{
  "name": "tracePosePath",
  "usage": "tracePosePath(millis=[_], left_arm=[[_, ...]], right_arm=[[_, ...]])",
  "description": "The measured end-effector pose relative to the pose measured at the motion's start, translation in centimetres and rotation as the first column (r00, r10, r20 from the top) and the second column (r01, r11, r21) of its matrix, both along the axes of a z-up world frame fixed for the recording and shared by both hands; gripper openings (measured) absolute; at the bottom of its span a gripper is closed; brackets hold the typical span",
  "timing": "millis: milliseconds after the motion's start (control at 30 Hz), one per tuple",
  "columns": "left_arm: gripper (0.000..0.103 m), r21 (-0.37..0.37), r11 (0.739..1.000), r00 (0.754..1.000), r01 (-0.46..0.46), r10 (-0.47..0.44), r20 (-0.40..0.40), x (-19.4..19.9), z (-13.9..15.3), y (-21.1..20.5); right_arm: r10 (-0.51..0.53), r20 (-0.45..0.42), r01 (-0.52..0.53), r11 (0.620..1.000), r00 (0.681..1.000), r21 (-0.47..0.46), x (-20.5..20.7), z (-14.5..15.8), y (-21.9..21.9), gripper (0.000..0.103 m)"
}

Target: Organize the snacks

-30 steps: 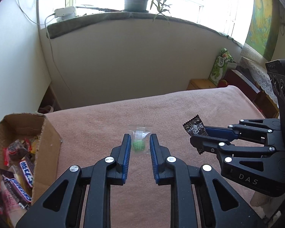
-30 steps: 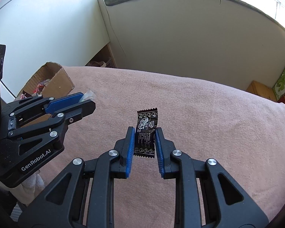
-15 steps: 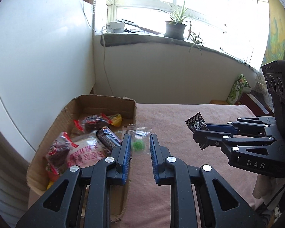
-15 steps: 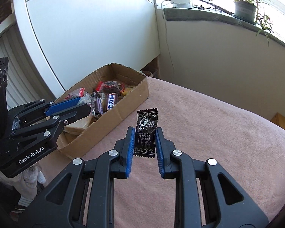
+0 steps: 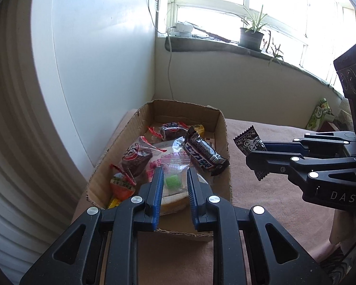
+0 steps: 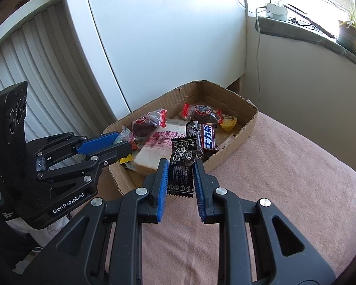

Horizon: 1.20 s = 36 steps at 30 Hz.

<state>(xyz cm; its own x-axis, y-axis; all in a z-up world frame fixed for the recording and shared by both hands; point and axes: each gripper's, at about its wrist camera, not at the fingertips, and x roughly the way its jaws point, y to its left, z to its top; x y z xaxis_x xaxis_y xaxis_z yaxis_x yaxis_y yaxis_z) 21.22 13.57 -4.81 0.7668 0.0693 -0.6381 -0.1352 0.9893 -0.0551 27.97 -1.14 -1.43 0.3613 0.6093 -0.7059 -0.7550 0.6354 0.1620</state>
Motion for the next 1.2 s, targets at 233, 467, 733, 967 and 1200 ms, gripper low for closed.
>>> tracePosePath(millis=[233, 467, 733, 967, 1200], left_arm=[[0.02, 0.002, 1.0, 1.0, -0.023, 0.023, 0.011, -0.3, 0.3, 0.8], [0.032, 0.0, 0.999, 0.999, -0.042, 0.042, 0.021, -0.9, 0.5, 1.2], [0.042, 0.004, 0.998, 0.997, -0.063, 0.063, 0.033, -1.8, 0.8, 1.3], [0.066, 0.025, 0.996, 0.995, -0.084, 0.083, 0.046, -3.3, 1.5, 0.3], [0.08, 0.039, 0.99, 0.989, -0.133, 0.131, 0.063, -5.3, 2.3, -0.5]], right_arm=[[0.03, -0.006, -0.03, 1.0, 1.0, -0.004, 0.0, -0.1, 2.3, 0.022], [0.033, 0.001, -0.033, 0.999, 0.999, 0.003, 0.1, 0.3, 3.2, 0.043], [0.013, 0.016, -0.013, 0.999, 1.0, 0.034, -0.1, 0.9, 2.4, 0.057], [-0.013, 0.048, 0.012, 0.999, 0.999, 0.032, -1.8, 1.3, 0.3, 0.064], [-0.091, 0.105, 0.087, 0.995, 0.99, 0.046, -3.5, 2.1, -2.5, 0.09]])
